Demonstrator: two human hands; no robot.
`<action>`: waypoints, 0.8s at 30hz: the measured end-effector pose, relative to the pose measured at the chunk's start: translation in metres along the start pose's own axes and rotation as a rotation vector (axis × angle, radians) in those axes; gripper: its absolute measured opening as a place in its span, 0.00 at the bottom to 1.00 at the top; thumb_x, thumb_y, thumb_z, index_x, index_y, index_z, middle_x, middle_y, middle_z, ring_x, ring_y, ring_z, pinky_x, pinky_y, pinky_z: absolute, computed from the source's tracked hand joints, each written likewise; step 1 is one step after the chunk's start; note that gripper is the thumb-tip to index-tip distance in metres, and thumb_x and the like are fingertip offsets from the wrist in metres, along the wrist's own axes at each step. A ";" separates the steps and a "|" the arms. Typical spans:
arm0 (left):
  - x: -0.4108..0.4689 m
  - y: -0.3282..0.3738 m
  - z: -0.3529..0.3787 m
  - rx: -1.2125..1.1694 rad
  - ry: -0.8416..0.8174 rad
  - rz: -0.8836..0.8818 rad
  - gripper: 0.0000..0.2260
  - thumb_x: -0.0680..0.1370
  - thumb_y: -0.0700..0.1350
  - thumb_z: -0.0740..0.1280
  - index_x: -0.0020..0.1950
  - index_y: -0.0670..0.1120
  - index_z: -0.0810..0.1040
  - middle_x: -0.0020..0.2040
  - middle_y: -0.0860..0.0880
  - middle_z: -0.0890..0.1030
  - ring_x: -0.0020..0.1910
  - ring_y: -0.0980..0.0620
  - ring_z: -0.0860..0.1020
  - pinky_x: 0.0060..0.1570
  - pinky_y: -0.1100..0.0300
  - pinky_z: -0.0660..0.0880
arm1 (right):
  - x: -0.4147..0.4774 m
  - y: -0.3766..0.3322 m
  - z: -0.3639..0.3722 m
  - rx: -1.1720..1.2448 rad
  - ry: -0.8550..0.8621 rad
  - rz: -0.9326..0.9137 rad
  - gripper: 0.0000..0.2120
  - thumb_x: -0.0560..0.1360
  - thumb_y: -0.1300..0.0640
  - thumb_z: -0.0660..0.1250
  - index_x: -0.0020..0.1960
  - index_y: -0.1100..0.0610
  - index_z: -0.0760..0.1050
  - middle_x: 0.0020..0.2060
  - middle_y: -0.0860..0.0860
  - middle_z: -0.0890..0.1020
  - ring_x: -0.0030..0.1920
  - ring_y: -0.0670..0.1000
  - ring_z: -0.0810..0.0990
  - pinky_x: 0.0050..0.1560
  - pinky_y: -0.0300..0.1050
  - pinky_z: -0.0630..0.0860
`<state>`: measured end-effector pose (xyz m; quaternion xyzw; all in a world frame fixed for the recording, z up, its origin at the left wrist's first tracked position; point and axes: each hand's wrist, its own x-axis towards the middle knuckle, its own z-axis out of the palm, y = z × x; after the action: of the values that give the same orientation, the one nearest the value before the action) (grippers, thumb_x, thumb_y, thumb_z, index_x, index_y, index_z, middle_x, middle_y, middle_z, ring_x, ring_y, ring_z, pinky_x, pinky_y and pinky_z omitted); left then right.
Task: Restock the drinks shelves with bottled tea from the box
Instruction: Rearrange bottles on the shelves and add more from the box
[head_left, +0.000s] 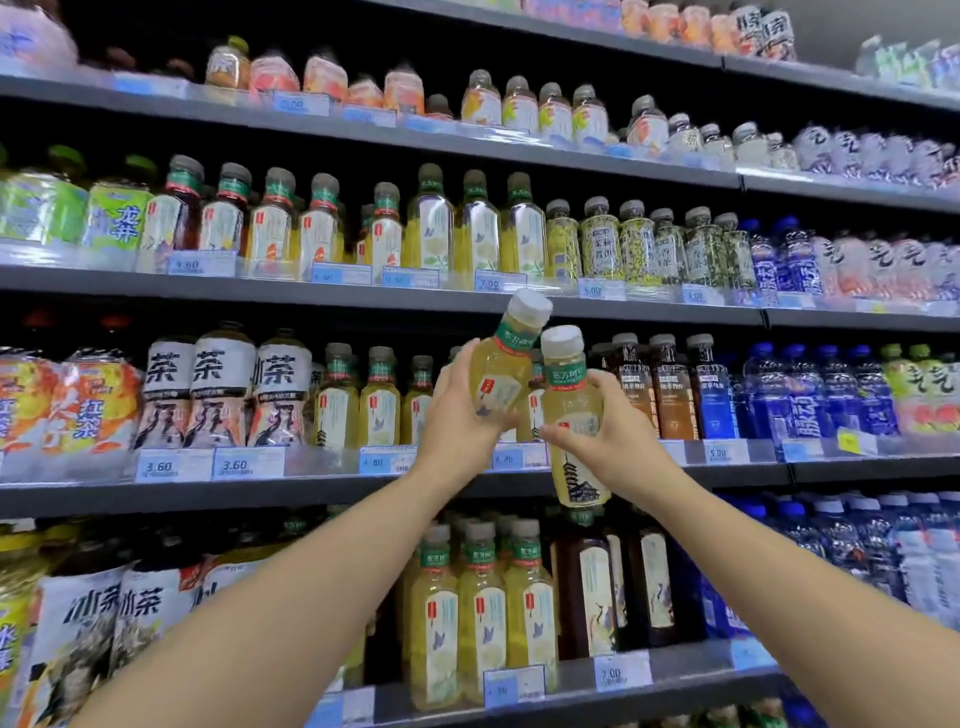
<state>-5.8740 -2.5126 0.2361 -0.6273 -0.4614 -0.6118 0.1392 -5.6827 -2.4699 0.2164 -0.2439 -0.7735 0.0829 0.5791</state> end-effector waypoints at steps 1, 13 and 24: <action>0.009 -0.004 0.000 0.016 0.008 0.032 0.40 0.68 0.50 0.80 0.71 0.68 0.59 0.64 0.59 0.70 0.51 0.67 0.73 0.44 0.74 0.65 | 0.011 -0.001 0.003 0.008 0.043 -0.022 0.35 0.66 0.37 0.76 0.66 0.38 0.61 0.54 0.38 0.79 0.52 0.39 0.78 0.50 0.41 0.74; 0.054 -0.074 0.019 0.200 0.024 -0.153 0.35 0.68 0.56 0.79 0.67 0.51 0.63 0.55 0.51 0.80 0.55 0.48 0.79 0.51 0.54 0.77 | 0.094 0.024 0.062 0.138 0.206 -0.081 0.30 0.69 0.46 0.78 0.60 0.36 0.61 0.47 0.36 0.79 0.44 0.29 0.78 0.35 0.26 0.69; 0.054 -0.094 0.025 0.799 -0.156 -0.299 0.43 0.75 0.73 0.58 0.73 0.39 0.64 0.56 0.44 0.80 0.48 0.43 0.79 0.32 0.55 0.66 | 0.121 0.065 0.106 -0.149 -0.158 0.172 0.39 0.75 0.39 0.69 0.77 0.56 0.58 0.69 0.54 0.74 0.66 0.56 0.74 0.63 0.49 0.71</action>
<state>-5.9374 -2.4216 0.2423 -0.4948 -0.7569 -0.3491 0.2458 -5.7896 -2.3400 0.2597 -0.3444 -0.7968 0.0936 0.4875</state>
